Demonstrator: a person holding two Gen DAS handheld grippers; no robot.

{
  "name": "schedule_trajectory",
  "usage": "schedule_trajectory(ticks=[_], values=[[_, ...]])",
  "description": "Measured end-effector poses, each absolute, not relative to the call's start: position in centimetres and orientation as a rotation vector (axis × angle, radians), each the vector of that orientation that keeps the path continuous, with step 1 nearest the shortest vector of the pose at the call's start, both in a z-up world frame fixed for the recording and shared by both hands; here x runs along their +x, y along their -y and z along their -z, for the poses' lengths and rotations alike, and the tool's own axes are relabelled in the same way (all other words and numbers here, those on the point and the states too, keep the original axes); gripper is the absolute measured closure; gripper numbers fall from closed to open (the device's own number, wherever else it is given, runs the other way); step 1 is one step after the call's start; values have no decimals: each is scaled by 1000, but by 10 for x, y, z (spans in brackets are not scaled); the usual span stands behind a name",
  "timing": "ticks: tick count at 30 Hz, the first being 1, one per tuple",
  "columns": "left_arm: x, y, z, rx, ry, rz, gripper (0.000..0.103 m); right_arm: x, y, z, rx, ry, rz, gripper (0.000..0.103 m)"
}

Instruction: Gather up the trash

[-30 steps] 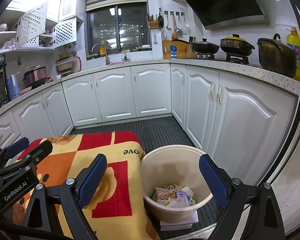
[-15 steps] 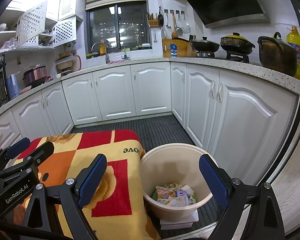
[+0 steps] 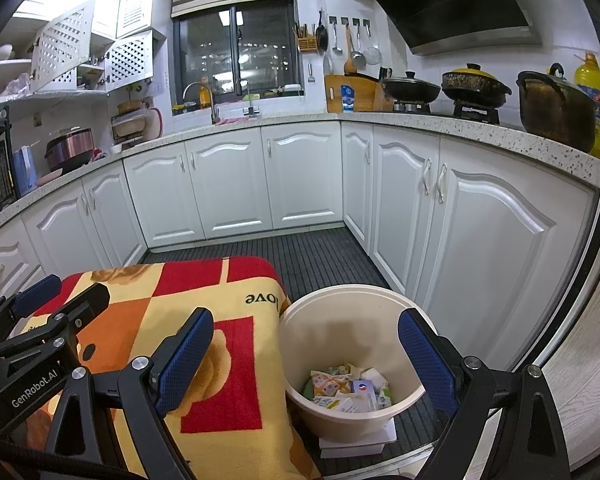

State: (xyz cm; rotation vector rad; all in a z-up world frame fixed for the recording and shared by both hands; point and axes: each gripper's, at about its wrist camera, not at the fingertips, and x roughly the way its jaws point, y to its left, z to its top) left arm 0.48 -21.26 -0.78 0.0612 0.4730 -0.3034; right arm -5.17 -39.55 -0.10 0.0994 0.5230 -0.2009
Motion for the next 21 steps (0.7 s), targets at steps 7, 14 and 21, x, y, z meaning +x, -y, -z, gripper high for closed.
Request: schedule_trajectory(ticks=[7, 14, 21], values=[[8, 214, 11, 67, -486, 308, 29, -49, 398, 4, 100, -531, 203, 11], [10, 215, 13, 68, -495, 312, 29, -47, 399, 8, 103, -542, 203, 11], [13, 218, 19, 79, -502, 322, 29, -42, 402, 11, 104, -558, 208, 11]])
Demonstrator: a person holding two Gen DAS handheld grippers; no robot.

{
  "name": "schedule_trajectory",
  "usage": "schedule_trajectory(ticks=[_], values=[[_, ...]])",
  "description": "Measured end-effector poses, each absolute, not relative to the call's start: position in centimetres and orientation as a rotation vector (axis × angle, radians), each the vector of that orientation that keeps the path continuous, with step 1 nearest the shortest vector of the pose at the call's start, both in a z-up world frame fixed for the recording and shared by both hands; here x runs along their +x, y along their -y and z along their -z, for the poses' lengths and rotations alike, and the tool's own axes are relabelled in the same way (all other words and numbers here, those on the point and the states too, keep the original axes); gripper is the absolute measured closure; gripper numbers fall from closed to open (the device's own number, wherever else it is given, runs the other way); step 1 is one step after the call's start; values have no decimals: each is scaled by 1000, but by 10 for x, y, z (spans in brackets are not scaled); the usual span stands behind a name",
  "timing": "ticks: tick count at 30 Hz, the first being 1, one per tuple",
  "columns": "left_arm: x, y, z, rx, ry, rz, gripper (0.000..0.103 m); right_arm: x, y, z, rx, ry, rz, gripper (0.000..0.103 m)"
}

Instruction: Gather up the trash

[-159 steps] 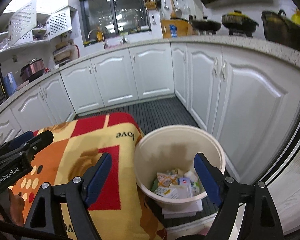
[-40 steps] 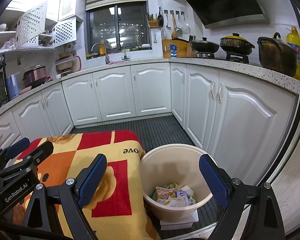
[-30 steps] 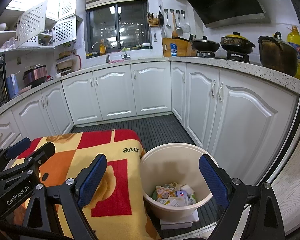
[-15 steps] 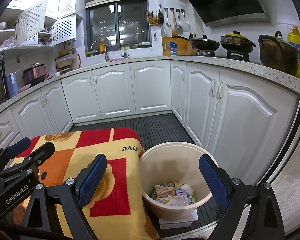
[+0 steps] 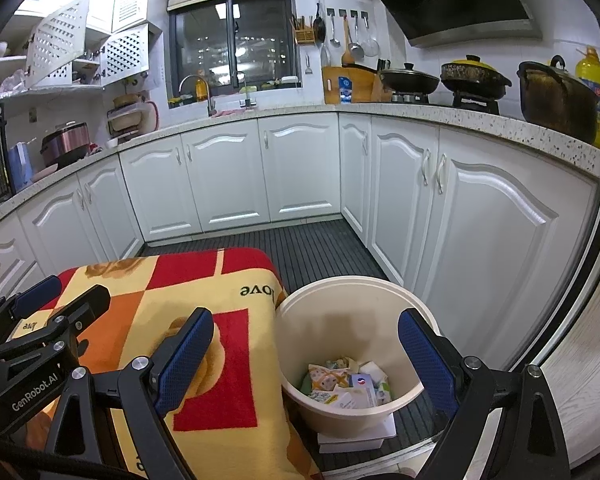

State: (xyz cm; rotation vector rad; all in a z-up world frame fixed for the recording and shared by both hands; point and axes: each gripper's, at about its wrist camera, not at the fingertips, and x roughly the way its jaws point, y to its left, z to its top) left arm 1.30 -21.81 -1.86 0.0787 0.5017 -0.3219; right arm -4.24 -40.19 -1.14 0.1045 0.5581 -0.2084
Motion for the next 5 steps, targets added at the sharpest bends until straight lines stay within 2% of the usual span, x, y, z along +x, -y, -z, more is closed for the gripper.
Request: schedule_trajectory(ticks=[5], values=[[17, 217, 23, 77, -511, 323, 29, -39, 401, 16, 100, -578, 211, 11]])
